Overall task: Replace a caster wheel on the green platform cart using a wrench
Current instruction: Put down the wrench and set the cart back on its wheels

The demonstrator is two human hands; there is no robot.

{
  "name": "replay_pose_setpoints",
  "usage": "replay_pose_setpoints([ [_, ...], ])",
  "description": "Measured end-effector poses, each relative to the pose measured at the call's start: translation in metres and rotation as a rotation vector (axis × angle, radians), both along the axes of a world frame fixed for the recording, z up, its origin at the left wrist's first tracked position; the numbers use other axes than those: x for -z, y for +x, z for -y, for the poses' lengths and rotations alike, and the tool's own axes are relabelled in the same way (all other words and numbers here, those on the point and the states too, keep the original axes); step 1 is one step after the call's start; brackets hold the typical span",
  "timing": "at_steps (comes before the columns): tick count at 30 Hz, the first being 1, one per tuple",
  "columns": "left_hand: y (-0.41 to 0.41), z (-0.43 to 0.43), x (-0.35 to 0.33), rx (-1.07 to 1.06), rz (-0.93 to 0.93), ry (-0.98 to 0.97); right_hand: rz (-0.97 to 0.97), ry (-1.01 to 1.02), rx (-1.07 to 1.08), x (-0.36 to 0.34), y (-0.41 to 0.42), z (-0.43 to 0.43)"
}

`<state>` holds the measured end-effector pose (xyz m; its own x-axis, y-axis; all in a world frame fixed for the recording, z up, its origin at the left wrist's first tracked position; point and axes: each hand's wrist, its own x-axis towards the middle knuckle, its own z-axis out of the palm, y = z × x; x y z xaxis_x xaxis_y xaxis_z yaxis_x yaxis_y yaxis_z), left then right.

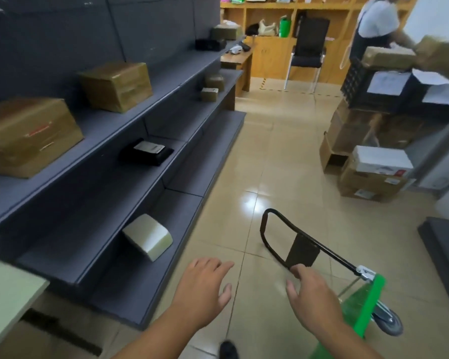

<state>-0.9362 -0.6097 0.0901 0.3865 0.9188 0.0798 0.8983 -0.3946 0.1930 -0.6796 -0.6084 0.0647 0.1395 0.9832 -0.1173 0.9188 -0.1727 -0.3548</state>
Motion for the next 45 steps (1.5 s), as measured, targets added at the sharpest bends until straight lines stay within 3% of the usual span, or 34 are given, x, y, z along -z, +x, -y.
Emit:
replay_pose_setpoints([
  [15,0.066,-0.343,0.040,0.521,-0.176,-0.131,-0.159,-0.158,0.297,0.074,0.025,-0.246],
  [17,0.074,-0.393,0.042,0.641,-0.223,-0.192,-0.158,-0.153,0.343,0.074,0.023,-0.276],
  [21,0.097,-0.505,0.059,0.960,-0.256,-0.032,-0.144,-0.128,0.475,0.079,0.018,-0.340],
  [25,0.134,-0.592,0.060,1.206,-0.355,-0.028,-0.206,-0.121,0.746,0.080,0.004,-0.383],
  [33,0.241,-0.640,0.064,1.731,-0.463,-0.026,-0.314,-0.065,1.245,0.093,-0.025,-0.413],
  [45,0.358,-0.648,0.100,2.164,-0.574,0.202,-0.360,0.018,1.726,0.130,-0.013,-0.493],
])
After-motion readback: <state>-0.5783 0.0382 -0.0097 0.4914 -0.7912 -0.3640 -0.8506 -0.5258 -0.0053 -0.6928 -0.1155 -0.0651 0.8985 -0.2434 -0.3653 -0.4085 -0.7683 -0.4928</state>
